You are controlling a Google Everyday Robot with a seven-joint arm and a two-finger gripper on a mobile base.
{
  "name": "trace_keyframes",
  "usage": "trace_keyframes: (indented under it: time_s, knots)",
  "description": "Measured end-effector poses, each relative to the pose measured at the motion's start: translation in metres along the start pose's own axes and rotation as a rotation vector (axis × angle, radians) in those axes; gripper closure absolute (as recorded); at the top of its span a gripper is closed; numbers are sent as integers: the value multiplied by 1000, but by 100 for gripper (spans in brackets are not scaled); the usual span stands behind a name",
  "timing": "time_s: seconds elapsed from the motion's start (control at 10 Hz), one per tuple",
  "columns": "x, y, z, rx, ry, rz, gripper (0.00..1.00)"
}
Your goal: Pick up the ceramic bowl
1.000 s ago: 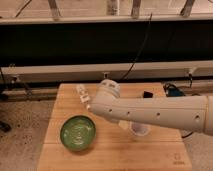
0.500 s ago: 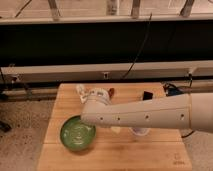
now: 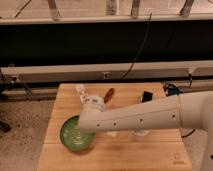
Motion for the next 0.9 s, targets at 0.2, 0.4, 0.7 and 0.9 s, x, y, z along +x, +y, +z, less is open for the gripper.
trace_keyframes:
  time_s: [0.2, 0.4, 0.7, 0.9]
  knots:
    - [-10, -6, 11, -4, -11, -25, 20]
    - [-18, -10, 18, -3, -20, -46, 20]
    - [-29, -15, 33, 7, -35, -51, 20]
    - [-39, -21, 43, 9, -43, -68, 20]
